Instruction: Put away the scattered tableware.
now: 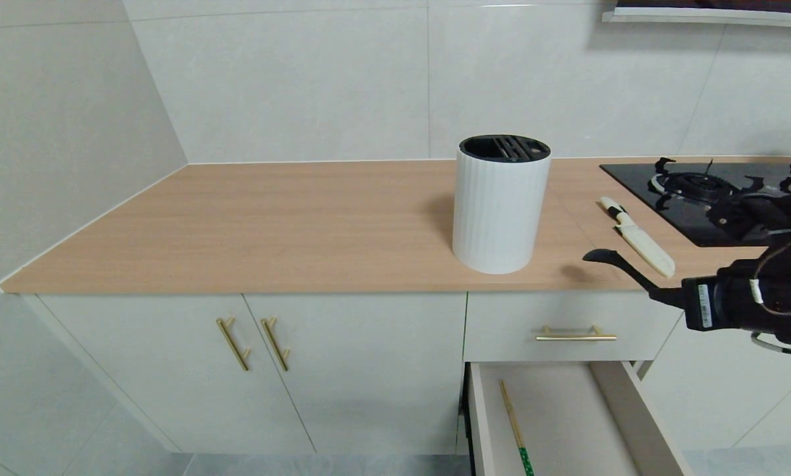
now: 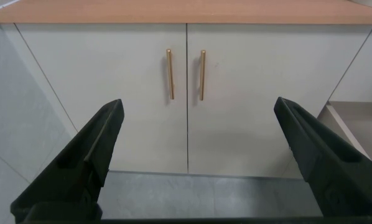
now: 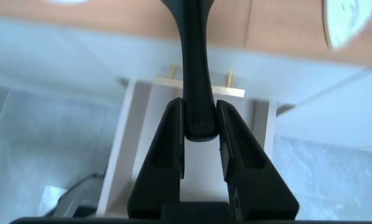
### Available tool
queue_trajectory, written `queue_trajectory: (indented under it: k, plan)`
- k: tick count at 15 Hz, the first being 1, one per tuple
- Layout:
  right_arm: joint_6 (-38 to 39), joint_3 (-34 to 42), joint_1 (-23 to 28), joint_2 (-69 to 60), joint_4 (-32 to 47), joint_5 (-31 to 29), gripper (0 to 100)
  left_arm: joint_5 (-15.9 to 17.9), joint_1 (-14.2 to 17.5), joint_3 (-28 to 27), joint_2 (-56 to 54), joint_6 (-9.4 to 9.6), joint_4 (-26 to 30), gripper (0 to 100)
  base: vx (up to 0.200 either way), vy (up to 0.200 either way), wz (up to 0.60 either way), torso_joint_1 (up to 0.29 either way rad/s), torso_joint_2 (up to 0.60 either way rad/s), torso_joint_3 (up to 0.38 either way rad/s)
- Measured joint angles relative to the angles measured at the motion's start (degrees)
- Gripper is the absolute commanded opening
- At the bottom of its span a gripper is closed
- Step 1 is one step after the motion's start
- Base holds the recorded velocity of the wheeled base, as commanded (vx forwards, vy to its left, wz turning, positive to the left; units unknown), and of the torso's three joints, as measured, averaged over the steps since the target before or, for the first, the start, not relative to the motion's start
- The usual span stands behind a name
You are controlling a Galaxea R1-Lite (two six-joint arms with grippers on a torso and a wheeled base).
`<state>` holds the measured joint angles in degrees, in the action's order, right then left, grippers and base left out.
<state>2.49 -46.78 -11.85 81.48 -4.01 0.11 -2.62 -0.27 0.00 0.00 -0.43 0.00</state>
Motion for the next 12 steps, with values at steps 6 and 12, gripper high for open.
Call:
queue_trajectory:
  k: [6,12]
  plan:
    - [-0.44,7.20,-3.39,-9.72,1.01,0.67,0,0.00,0.00,0.00,0.00,0.00,0.00,100,0.000,0.000,0.00,0.000,0.00,0.000]
    - [-0.55,8.44,-4.90,-10.13,0.79,0.49,0,0.00,0.00,0.00,0.00,0.00,0.00,100,0.000,0.000,0.00,0.000,0.00,0.000]
